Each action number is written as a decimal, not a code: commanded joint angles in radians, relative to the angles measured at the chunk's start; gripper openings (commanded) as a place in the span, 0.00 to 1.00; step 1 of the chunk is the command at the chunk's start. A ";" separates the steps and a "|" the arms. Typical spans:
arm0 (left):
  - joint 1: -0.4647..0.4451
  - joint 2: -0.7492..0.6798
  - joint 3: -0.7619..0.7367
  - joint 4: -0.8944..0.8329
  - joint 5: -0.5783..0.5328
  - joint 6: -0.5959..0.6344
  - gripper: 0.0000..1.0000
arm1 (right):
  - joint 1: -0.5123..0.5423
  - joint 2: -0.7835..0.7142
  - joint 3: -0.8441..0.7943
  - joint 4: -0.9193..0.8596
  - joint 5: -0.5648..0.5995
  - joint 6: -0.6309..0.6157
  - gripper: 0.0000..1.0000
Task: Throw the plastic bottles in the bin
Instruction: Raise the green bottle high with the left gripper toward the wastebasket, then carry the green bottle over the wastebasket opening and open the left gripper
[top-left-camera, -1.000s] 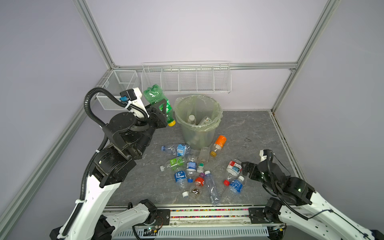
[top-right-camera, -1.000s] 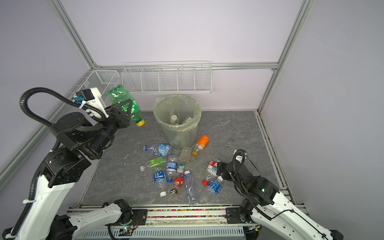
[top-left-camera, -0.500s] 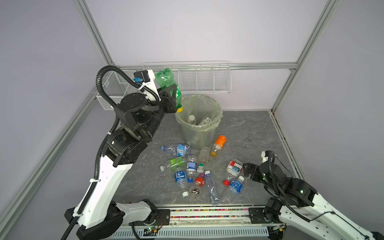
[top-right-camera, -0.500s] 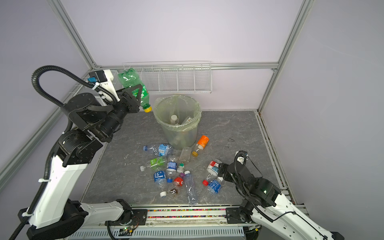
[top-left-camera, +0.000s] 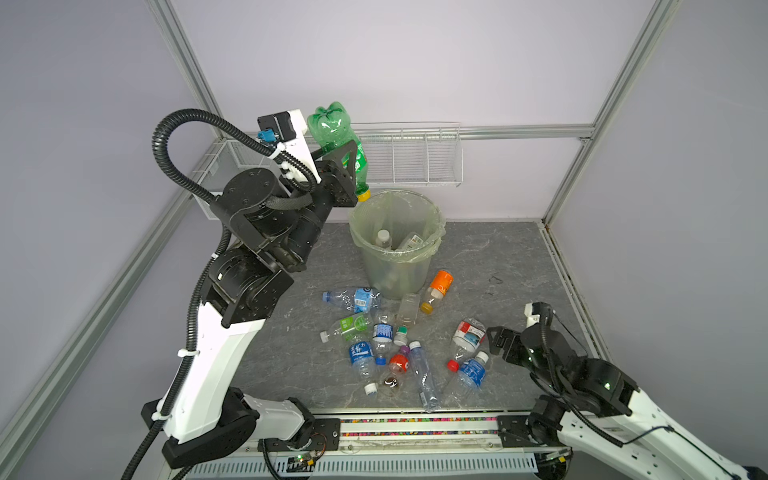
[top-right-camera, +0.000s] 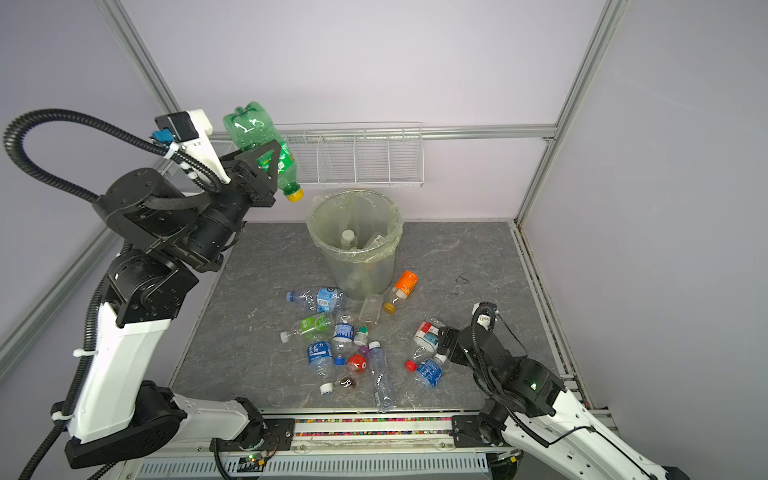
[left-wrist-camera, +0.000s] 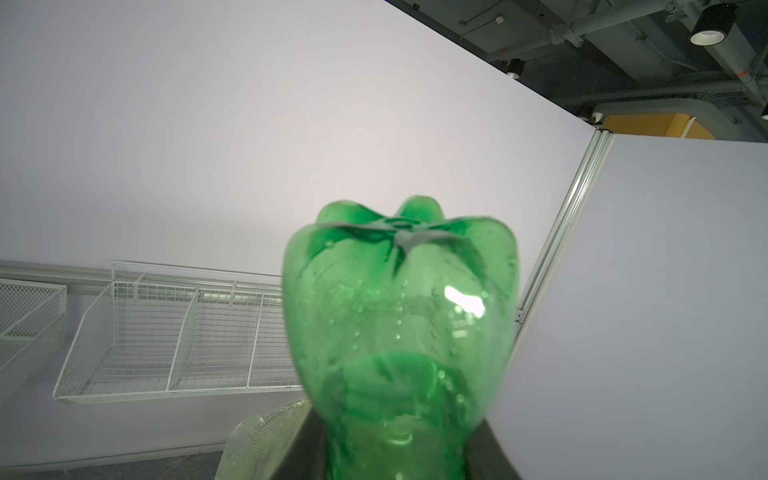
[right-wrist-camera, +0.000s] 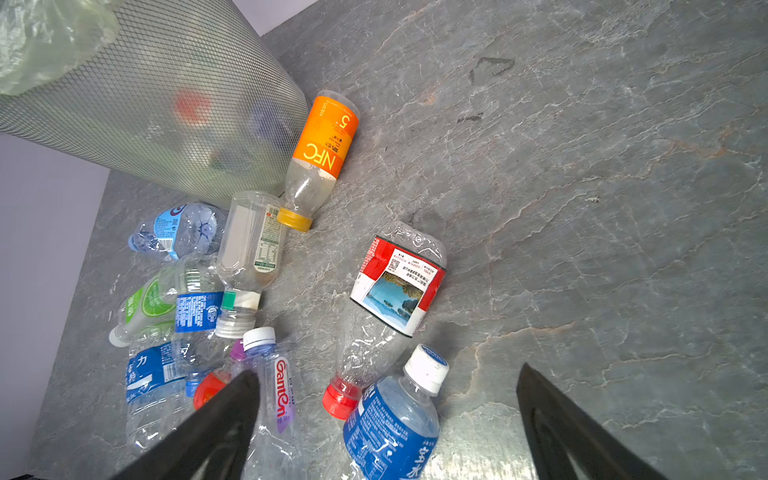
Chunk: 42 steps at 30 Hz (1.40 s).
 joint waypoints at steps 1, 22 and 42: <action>-0.037 0.010 0.045 0.008 -0.043 0.077 0.00 | -0.002 -0.014 -0.007 -0.024 0.022 0.022 0.99; -0.092 0.070 0.069 0.005 -0.126 0.162 0.00 | -0.003 0.017 0.004 0.000 0.017 0.014 0.99; -0.056 0.247 0.000 0.047 -0.144 0.183 0.00 | -0.002 0.021 0.018 -0.011 0.010 0.014 0.99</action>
